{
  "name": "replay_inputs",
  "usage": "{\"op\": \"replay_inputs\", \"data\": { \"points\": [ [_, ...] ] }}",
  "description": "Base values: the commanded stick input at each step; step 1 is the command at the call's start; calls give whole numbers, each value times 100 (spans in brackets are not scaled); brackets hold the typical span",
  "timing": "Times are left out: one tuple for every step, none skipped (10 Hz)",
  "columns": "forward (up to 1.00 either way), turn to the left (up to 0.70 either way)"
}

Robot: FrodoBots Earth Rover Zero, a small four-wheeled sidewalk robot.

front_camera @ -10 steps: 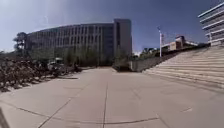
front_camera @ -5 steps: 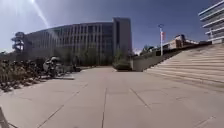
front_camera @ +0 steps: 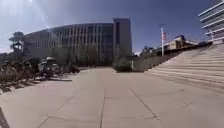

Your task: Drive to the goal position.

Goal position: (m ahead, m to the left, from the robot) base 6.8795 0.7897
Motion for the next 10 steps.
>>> {"op": "replay_inputs", "data": {
  "points": [
    [70,-1],
    [70,-1],
    [70,-1],
    [70,-1],
    [70,-1],
    [70,-1],
    [70,-1],
    [70,-1],
    [70,0],
    [70,0]
  ]
}}
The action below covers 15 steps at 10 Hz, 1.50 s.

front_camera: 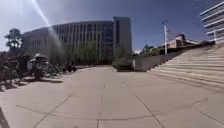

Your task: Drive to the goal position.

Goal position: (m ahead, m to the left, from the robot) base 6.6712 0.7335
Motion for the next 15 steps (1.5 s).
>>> {"op": "replay_inputs", "data": {
  "points": [
    [70,0],
    [70,0],
    [70,-1],
    [70,-1],
    [70,-1],
    [70,-1],
    [70,-1],
    [70,-1],
    [70,-1],
    [70,-1],
    [70,-1],
    [70,-1],
    [70,-1],
    [70,-1],
    [70,-1]
  ]
}}
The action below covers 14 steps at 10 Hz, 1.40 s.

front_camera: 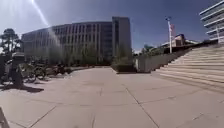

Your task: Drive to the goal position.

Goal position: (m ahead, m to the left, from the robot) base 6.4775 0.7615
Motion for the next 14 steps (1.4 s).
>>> {"op": "replay_inputs", "data": {
  "points": [
    [70,-1],
    [70,-1],
    [70,-1],
    [70,-1],
    [70,-1],
    [70,-1],
    [70,-1],
    [70,-1],
    [70,-1],
    [70,-1],
    [70,-1],
    [70,-1],
    [70,6],
    [70,13]
  ]
}}
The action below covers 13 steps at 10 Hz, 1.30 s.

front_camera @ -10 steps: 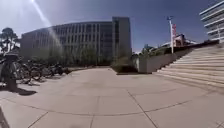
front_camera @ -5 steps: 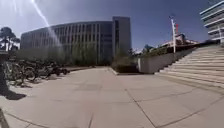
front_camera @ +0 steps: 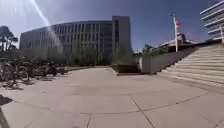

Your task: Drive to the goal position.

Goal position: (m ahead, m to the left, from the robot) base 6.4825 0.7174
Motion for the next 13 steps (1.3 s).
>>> {"op": "replay_inputs", "data": {
  "points": [
    [70,13],
    [70,10],
    [70,5],
    [70,0],
    [70,0],
    [70,0],
    [70,0],
    [70,-1],
    [70,-1],
    [70,-1],
    [70,-1],
    [70,-1],
    [70,-1]
  ]
}}
